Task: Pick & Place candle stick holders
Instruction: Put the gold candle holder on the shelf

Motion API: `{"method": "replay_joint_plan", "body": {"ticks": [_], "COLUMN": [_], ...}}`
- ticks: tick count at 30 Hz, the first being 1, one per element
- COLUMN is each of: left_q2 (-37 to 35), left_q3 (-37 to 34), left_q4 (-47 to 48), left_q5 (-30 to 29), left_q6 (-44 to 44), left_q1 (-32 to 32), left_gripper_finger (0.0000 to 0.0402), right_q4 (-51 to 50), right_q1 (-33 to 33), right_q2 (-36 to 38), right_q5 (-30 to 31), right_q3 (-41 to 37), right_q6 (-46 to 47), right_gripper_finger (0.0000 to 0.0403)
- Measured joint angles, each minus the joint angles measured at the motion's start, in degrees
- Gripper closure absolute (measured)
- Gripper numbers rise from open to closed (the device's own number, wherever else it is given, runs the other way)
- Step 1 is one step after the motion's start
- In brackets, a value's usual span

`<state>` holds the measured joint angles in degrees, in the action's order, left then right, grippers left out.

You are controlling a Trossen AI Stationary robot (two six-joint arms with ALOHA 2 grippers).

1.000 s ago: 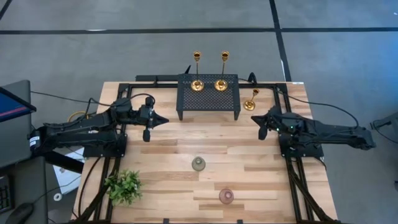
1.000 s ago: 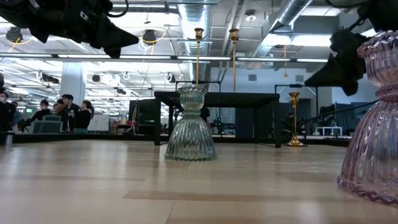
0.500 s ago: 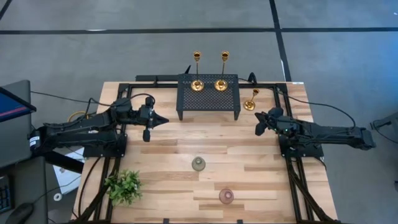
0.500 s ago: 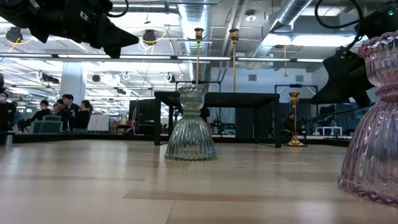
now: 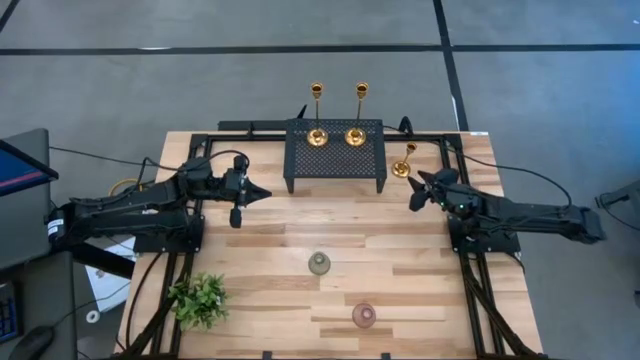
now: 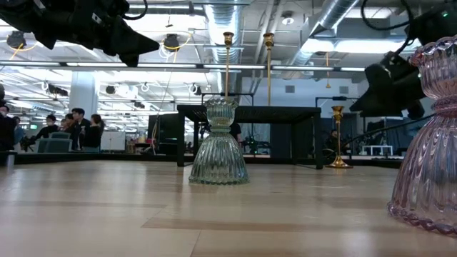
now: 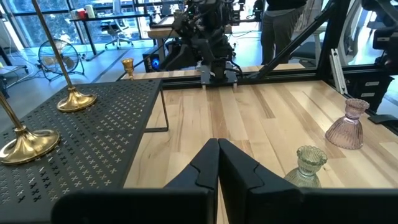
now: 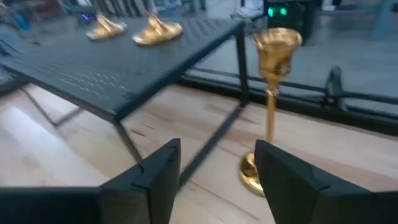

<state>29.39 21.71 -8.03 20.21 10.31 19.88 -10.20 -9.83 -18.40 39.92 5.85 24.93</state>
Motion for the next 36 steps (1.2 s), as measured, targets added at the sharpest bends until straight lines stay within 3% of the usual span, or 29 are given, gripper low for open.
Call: {"method": "replay_joint_plan", "body": {"ticks": [10,18,27,36], "left_q2": [0.02,0.02,0.02,0.02], "left_q3": [0.00,0.00,0.00,0.00], "left_q4": [0.02,0.02,0.04,0.07], "left_q5": [0.00,0.00,0.00,0.00], "left_q6": [-0.02,-0.02,-0.02,-0.04], "left_q1": [0.02,0.02,0.00,0.00], "left_gripper_finger": [0.0394,0.0394,0.0394,0.0394], "right_q4": [14.73,20.78,31.26,40.58], "right_q1": [-6.65,-11.78,-17.30,-21.04], "right_q2": [-11.41,-17.72,-27.08,-36.98], "right_q5": [-3.95,-5.19,-12.73,-13.11], "right_q3": [-2.52,-2.54,-2.56,-2.56], "right_q6": [-2.24,-3.02,-5.94,-6.03], "right_gripper_finger": [0.0236,0.0245,0.0220,0.0178]}}
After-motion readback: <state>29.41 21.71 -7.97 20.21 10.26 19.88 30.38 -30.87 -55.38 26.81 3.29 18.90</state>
